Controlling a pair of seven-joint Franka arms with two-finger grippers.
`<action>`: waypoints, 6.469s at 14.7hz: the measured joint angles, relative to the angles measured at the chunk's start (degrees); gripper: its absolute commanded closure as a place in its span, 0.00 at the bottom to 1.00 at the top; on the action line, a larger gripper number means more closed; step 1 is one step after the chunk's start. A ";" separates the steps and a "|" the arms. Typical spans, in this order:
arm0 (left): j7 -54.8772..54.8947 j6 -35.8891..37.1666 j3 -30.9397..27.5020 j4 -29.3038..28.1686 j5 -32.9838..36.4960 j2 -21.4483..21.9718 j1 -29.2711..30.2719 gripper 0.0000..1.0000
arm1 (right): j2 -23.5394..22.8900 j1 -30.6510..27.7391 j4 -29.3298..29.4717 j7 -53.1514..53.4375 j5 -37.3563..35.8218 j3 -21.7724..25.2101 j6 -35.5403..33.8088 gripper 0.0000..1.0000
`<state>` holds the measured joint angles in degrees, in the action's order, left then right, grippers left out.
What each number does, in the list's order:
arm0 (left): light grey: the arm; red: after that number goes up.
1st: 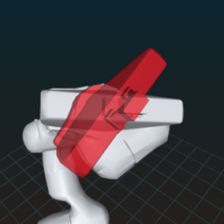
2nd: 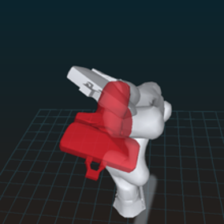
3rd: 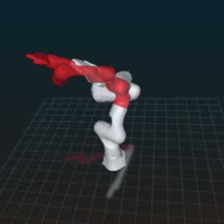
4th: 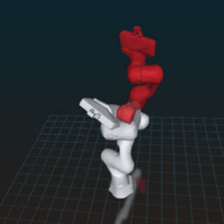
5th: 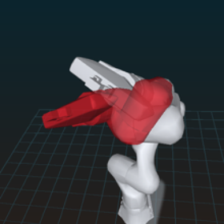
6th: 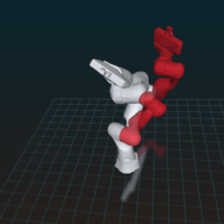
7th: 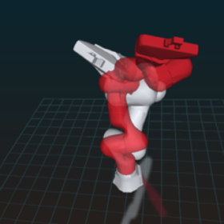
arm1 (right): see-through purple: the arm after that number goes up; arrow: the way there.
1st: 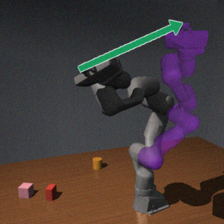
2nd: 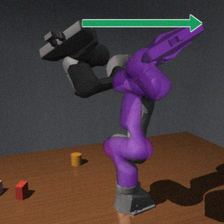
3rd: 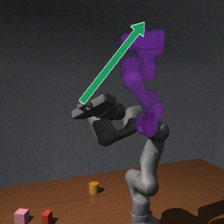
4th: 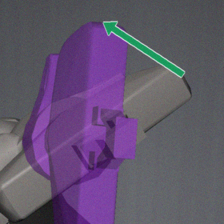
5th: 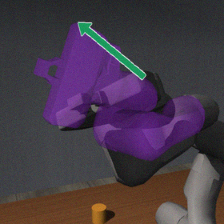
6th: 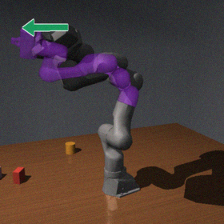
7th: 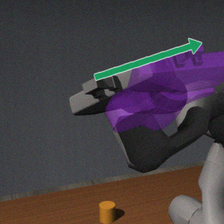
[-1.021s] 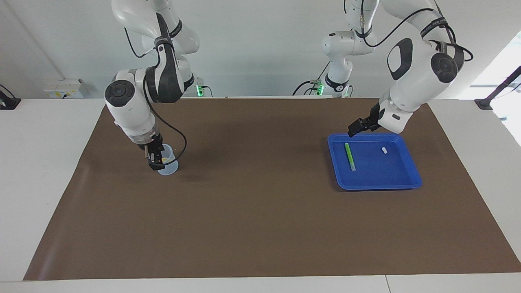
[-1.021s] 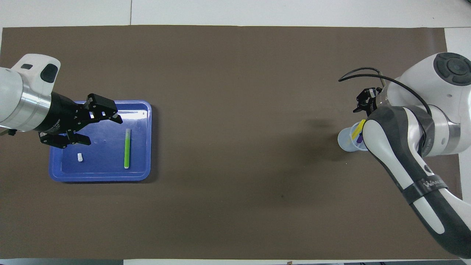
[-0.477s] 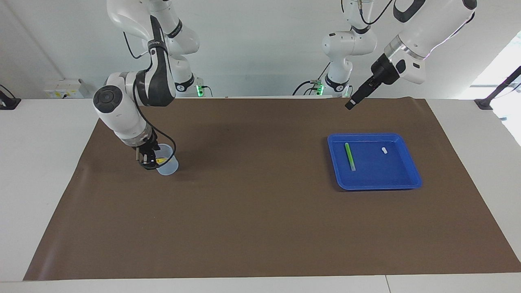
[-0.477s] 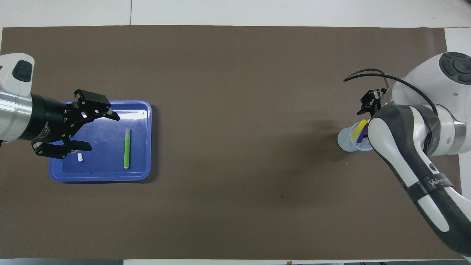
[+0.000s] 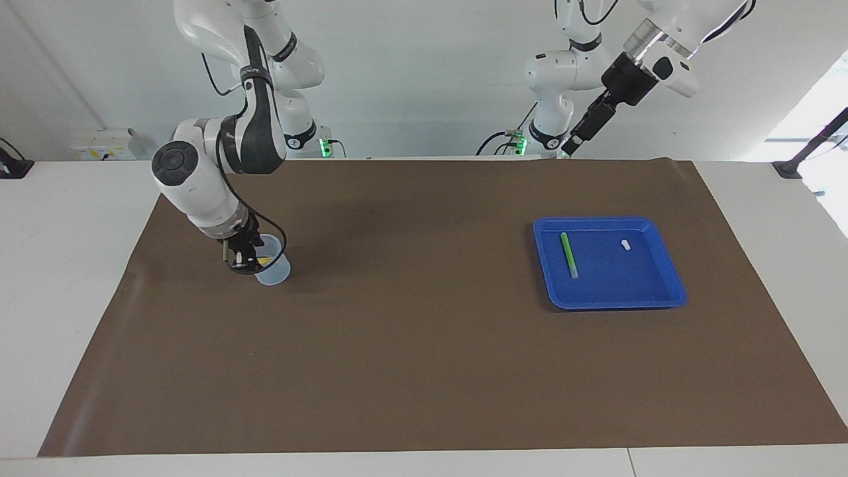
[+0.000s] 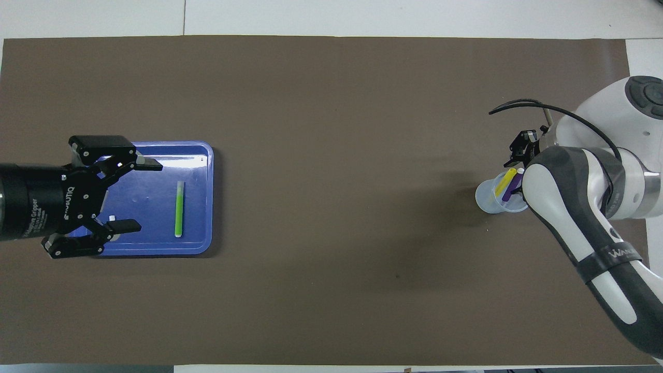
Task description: Right arm passes pens to left for tray arrangement
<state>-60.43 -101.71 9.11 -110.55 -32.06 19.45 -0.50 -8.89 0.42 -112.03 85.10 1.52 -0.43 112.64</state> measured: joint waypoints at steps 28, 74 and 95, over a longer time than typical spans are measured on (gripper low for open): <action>-24.70 -7.66 0.23 -9.88 -9.39 5.62 -0.08 0.00 | 2.11 -0.02 1.53 -3.10 0.05 0.40 -7.17 1.00; -50.20 -24.75 16.13 -10.12 -2.10 -0.34 -1.45 0.24 | 12.22 1.47 4.80 11.50 49.15 -28.28 16.25 1.00; -48.53 -24.53 15.99 -9.21 -0.21 -0.16 -1.36 1.00 | 12.12 1.48 4.72 11.62 49.15 -28.90 16.45 0.45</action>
<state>-108.96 -126.24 25.10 -119.77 -32.28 19.28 -1.86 3.23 1.91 -107.31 96.71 50.68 -29.33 129.09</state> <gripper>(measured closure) 0.802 0.819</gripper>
